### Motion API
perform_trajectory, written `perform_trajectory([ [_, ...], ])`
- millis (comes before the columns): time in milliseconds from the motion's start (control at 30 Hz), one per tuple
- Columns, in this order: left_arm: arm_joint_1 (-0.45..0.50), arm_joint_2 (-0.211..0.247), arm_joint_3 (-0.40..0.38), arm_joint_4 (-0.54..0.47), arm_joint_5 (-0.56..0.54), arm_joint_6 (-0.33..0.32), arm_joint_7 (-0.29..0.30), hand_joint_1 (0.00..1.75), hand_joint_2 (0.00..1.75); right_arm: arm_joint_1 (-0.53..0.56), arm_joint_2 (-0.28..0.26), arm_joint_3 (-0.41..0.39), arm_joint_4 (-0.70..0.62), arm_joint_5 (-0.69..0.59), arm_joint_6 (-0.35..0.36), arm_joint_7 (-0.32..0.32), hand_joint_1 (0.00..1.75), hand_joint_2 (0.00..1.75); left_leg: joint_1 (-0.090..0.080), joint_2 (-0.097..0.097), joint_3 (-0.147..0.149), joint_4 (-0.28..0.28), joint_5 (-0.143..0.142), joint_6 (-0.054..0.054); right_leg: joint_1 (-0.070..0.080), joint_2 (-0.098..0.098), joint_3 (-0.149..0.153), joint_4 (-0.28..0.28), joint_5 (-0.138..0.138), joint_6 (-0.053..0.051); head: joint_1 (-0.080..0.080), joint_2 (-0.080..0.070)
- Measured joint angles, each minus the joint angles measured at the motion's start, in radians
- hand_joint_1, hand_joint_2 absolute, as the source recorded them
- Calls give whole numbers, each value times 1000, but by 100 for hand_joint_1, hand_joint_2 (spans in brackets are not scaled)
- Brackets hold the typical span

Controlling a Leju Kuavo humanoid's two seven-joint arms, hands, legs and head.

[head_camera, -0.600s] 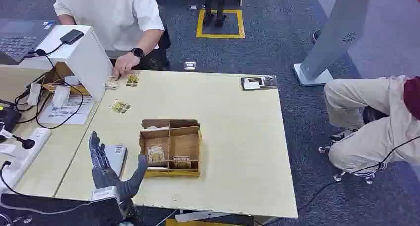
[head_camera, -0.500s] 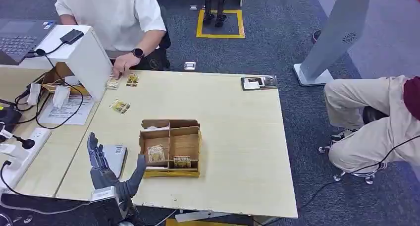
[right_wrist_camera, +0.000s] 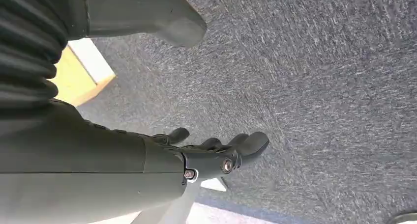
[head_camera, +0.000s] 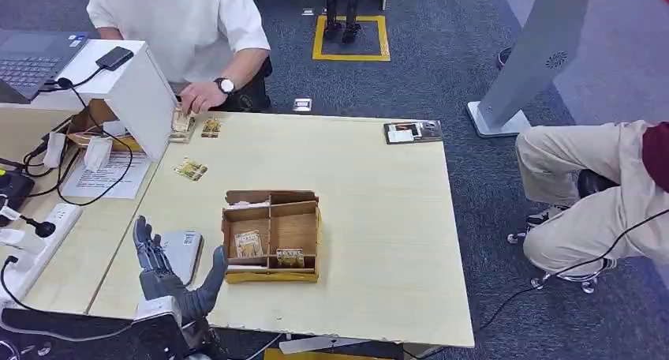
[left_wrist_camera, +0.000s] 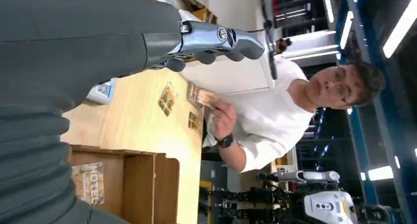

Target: Pass the card to the sensor for recognition and then transmit it.

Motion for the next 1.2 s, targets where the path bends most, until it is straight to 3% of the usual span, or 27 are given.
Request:
perform_trajectory([
  [233,12,-3,2,-6,135,-72,-5,0,175,0,-8,6,0,0,0,6,0,175,0,0,0,0,0,0,0,0,0,0,0,0,0,0],
  [500,16,-2,2,-13,138,-80,-18,0,175,1,-12,7,0,0,0,10,0,175,0,0,0,0,0,0,0,0,0,0,0,0,0,0],
  [633,17,-2,2,-14,105,-54,-38,0,175,1,-15,8,0,-2,0,11,0,175,0,0,0,0,0,0,0,0,0,0,0,0,0,0],
  [767,17,-6,10,-14,-82,4,-47,0,175,1,-16,18,0,6,0,24,0,175,0,0,0,0,0,0,0,0,0,0,0,0,0,0],
  [800,16,-15,32,-14,-207,13,-52,0,175,-1,-16,28,0,15,0,34,0,175,0,0,0,0,0,0,0,0,0,0,0,0,0,0],
  [867,16,-24,84,-22,-347,17,-52,0,175,-5,-16,45,0,24,0,45,0,175,0,0,0,0,0,0,0,0,0,0,0,0,0,0],
  [1033,-50,-32,230,-40,-568,21,-52,0,175,-27,-14,111,0,33,0,88,0,175,0,1,0,0,1,0,0,0,0,0,0,0,0,0],
  [1200,-117,-33,340,-55,-650,21,-52,0,175,-43,-9,158,-1,46,0,99,0,175,0,1,1,0,2,0,0,0,1,1,1,-1,0,0],
])
